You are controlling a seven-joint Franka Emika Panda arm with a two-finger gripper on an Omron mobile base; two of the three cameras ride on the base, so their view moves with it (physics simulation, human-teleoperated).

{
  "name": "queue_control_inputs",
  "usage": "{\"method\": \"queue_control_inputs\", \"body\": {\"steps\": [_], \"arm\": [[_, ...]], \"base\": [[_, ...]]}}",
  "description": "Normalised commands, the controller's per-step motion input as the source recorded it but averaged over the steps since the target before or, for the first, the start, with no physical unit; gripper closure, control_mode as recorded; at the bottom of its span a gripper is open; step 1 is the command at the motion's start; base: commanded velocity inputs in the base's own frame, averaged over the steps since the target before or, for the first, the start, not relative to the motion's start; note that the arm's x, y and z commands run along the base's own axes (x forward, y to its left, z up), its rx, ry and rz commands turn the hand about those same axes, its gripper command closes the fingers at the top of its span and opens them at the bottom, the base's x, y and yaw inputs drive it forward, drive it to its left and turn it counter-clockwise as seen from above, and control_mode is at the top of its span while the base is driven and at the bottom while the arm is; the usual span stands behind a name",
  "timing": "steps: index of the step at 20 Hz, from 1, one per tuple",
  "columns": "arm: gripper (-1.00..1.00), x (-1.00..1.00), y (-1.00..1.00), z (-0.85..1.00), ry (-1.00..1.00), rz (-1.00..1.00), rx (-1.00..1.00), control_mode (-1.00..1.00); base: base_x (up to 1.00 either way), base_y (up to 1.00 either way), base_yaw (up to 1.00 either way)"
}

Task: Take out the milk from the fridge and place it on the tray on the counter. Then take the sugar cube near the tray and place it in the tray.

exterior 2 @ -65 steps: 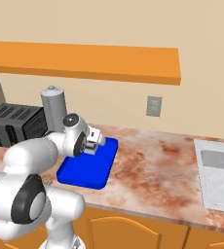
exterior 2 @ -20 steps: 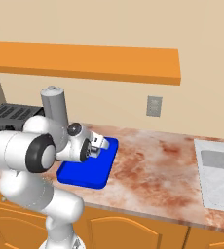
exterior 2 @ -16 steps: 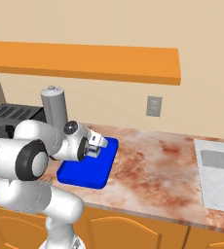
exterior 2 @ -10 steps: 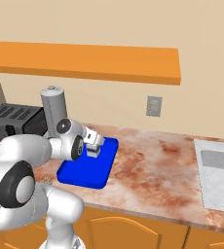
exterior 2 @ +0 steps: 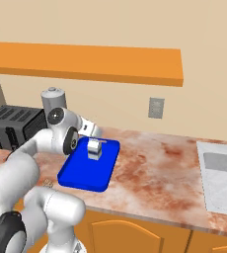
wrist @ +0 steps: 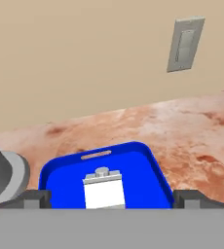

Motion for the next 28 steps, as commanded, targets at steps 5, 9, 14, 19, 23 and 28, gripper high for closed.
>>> {"method": "queue_control_inputs", "body": {"steps": [5,9,14,19,23,28], "arm": [[-1.00,-0.77,-0.13,0.66,-0.14,0.00,0.00,-1.00],[-1.00,-1.00,-0.40,0.29,-0.36,0.00,0.06,-1.00],[-1.00,-1.00,-0.09,0.22,-0.20,0.00,0.15,-1.00],[-1.00,-1.00,0.00,0.62,-0.03,0.00,0.34,-1.00],[-1.00,-0.99,0.00,0.69,0.00,0.00,0.22,-1.00],[-1.00,-0.94,0.15,0.21,0.06,0.00,0.06,-1.00]], "base": [[0.00,0.00,0.00],[0.00,0.00,0.00],[0.00,0.00,0.00],[0.00,0.00,0.00],[0.00,0.00,0.00],[0.00,0.00,0.00]]}}
